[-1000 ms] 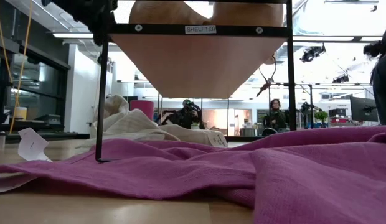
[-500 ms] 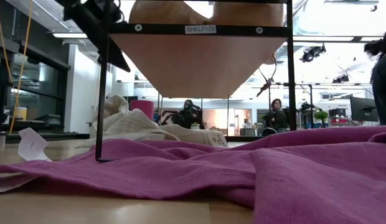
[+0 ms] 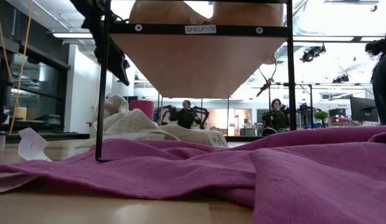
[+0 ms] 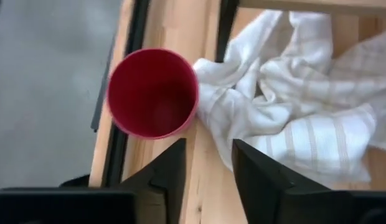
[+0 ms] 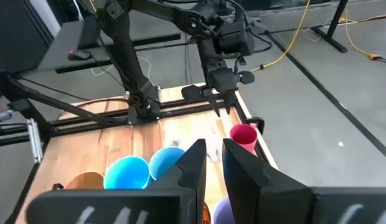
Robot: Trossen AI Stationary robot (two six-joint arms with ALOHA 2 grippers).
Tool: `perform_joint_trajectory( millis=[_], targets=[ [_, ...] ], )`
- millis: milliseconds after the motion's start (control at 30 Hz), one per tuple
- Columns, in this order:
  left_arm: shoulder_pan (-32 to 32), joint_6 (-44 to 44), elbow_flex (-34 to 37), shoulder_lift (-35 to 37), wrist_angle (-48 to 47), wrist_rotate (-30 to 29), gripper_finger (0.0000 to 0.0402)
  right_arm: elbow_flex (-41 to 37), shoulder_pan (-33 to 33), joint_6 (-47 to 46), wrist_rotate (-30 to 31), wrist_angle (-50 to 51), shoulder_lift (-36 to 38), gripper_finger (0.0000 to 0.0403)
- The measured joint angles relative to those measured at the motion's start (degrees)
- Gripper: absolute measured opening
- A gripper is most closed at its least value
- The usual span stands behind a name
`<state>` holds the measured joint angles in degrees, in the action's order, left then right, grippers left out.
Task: Stack small to large cups/mugs on shelf
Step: Put the pink cup on the shelf
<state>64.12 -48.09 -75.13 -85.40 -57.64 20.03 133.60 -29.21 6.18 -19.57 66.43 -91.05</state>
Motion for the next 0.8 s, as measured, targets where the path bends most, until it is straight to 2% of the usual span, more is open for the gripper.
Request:
perform_joint_trajectory(
  millis=[133,233,367,500,800],
  targets=[
    [-0.6,-2.4,-1.3,-1.7,-0.3,-0.4,0.015,0.0,0.0,0.6,3.5,3.4,0.0,0.0046],
    [-0.9,-3.1,-1.4,-2.9,0.0,-3.0,0.0164,0.0,-0.1,1.4,6.3,5.6,0.0,0.0046],
    [-1.8,-3.7,-1.4,-4.6,0.6,-3.6,0.0161,0.0,-0.3,2.4,8.5,7.1,0.0,0.0046],
    [-3.5,-4.3,-1.4,-5.6,0.6,-5.7,0.0149,0.0,-2.1,3.6,12.5,12.9,0.0,0.0046],
    [-3.4,-4.5,-1.4,-5.6,3.1,-7.8,0.0138,0.0,-6.9,4.9,8.7,14.4,1.7,0.0046]
  ],
)
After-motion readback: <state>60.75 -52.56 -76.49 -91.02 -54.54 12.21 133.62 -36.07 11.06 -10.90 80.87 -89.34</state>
